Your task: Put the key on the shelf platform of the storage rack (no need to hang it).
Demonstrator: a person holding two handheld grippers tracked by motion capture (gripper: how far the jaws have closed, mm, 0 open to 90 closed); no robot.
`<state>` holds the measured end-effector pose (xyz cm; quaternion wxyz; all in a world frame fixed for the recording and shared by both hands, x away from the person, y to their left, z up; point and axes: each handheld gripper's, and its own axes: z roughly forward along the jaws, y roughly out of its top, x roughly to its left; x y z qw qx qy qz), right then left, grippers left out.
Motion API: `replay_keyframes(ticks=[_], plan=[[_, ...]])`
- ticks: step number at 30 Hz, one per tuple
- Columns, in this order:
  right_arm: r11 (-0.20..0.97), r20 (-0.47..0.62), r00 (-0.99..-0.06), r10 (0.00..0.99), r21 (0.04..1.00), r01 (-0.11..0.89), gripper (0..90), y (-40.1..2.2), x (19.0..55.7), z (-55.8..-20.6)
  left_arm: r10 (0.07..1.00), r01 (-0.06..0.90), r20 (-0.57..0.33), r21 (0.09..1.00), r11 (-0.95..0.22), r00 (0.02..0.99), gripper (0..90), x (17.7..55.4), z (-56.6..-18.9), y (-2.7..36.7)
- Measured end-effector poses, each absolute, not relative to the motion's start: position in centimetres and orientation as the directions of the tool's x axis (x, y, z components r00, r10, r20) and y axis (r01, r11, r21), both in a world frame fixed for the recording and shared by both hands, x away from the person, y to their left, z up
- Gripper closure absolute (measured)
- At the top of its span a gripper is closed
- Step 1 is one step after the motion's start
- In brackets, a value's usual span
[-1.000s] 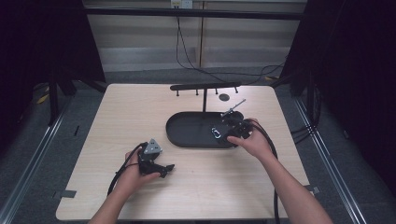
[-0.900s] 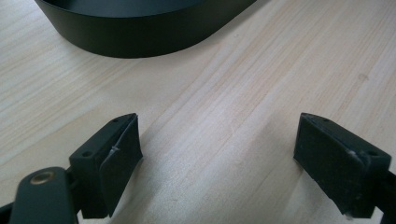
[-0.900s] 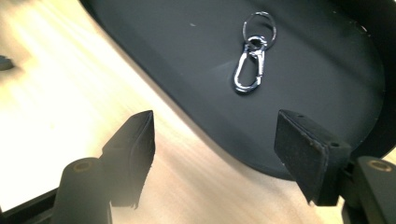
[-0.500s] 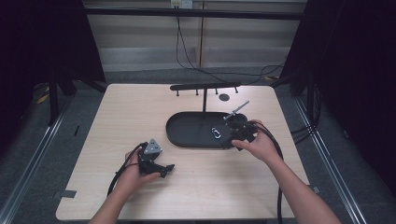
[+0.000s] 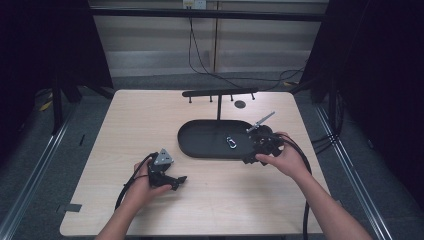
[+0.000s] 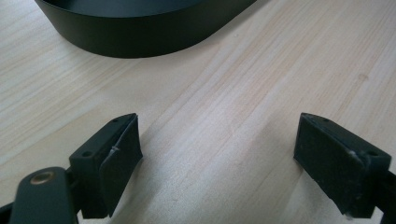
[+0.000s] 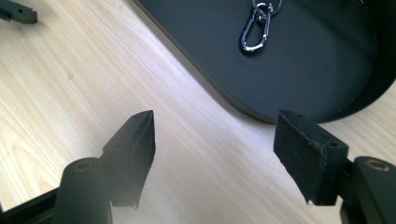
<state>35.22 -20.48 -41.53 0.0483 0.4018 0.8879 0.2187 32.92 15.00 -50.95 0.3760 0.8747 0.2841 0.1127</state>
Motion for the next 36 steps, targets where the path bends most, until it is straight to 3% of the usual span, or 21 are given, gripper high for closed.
replay_keyframes(ticks=[36], plan=[[0.547,0.123,-0.64,0.758,0.415,0.727,29.8,-26.0,31.8,-44.1,0.582,0.412,-0.016,0.722,-0.556,0.813,14.3,32.9,-51.0,15.0]])
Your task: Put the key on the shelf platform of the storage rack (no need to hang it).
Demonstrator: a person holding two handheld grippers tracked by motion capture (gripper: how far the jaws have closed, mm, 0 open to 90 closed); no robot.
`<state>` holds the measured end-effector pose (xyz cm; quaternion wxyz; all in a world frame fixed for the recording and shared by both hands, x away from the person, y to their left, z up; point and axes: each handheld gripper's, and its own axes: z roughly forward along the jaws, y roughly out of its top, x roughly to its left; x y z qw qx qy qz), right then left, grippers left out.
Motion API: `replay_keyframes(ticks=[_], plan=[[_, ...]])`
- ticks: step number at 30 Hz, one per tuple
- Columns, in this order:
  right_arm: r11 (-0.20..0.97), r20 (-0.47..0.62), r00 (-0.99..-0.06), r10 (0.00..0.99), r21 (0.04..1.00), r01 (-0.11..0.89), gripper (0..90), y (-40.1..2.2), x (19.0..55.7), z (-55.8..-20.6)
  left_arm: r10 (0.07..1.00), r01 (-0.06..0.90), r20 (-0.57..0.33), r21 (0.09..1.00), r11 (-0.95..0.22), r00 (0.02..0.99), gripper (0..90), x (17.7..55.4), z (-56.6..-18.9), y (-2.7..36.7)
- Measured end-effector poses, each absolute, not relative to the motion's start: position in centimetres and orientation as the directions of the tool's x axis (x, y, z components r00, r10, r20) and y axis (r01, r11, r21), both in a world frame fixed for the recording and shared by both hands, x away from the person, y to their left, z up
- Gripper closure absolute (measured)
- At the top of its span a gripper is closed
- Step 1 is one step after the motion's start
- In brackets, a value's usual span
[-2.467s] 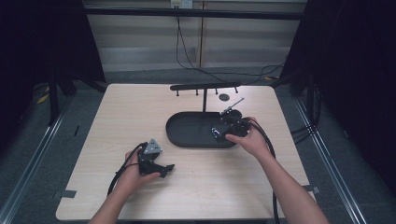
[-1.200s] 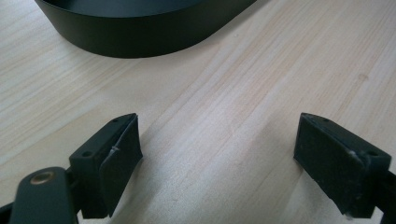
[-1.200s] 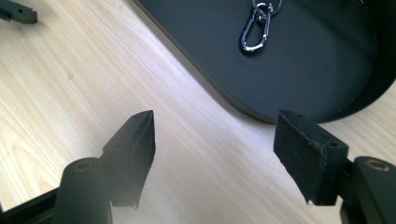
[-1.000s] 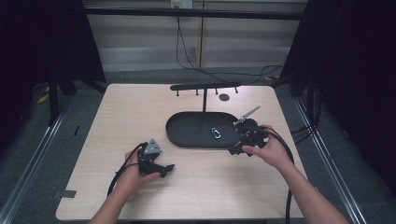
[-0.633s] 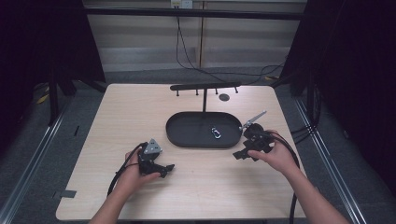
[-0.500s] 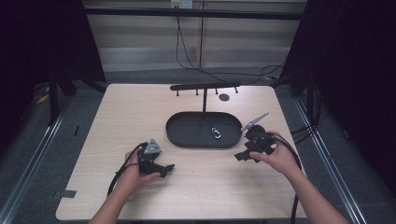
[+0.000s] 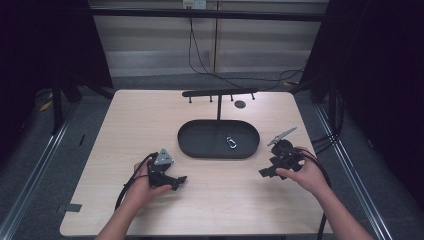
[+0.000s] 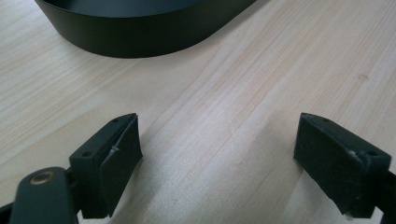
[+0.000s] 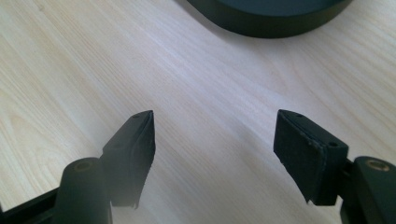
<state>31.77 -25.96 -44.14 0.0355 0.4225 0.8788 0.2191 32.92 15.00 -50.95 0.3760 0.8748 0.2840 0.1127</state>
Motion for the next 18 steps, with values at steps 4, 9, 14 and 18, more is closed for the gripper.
replay_keyframes(ticks=[4,9,14,18], plan=[[0.538,0.126,-0.632,0.764,0.415,0.734,29.8,-26.5,31.5,-44.4,0.582,0.412,-0.016,0.722,-0.556,0.813,14.4,32.9,-51.0,15.0],[0.536,0.118,-0.626,0.771,0.41,0.738,29.7,-27.0,31.1,-44.8,0.582,0.412,-0.016,0.722,-0.556,0.813,14.4,32.9,-51.0,15.0],[0.535,0.113,-0.622,0.775,0.405,0.741,29.7,-27.6,30.8,-45.2,0.582,0.412,-0.016,0.722,-0.556,0.813,14.4,32.9,-51.0,15.0],[0.532,0.114,-0.619,0.777,0.407,0.743,29.7,-28.1,30.4,-45.5,0.582,0.412,-0.016,0.722,-0.556,0.813,14.3,32.9,-51.0,15.0]])
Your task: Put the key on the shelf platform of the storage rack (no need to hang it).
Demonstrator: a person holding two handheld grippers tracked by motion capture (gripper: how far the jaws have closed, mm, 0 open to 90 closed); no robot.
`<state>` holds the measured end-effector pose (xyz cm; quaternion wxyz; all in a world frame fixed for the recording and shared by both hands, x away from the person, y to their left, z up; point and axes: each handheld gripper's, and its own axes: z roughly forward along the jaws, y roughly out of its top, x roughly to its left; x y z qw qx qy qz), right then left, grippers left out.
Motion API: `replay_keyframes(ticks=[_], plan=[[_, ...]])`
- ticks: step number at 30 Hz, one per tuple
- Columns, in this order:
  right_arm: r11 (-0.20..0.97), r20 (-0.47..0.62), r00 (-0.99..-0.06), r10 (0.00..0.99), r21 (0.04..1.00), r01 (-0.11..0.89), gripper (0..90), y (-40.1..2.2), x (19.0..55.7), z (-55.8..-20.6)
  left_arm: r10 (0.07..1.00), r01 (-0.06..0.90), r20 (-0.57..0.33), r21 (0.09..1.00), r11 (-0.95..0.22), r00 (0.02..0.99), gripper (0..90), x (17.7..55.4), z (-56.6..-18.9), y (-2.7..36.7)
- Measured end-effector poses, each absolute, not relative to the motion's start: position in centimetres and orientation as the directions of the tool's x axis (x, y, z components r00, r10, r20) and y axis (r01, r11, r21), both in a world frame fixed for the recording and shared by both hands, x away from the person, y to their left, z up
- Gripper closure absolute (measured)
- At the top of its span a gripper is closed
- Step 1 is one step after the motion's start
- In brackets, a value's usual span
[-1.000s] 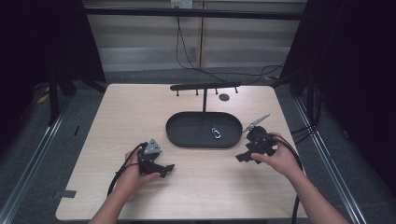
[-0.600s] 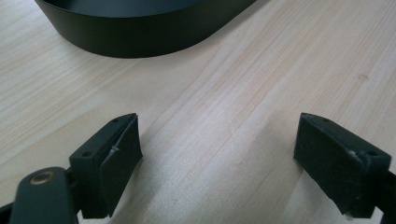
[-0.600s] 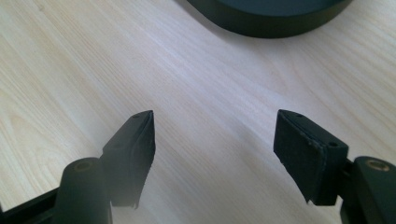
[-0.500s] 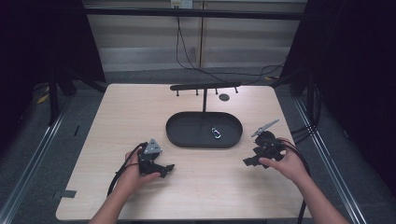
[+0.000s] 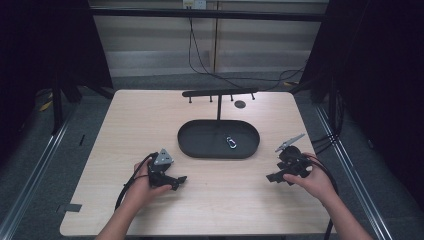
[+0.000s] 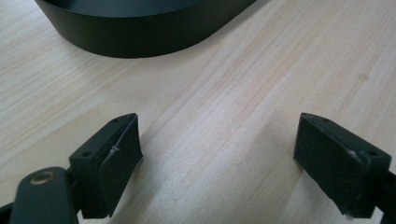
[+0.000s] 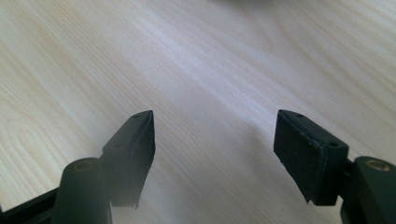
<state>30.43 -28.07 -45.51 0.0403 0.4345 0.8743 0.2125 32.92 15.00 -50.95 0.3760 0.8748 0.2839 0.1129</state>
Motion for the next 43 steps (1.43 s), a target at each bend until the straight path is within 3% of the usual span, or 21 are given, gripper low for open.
replay_keyframes(ticks=[43], plan=[[0.545,0.072,-0.609,0.79,0.37,0.752,28.9,-30.4,28.7,-47.6,0.582,0.412,-0.016,0.722,-0.556,0.813,14.4,32.9,-51.0,15.0]])
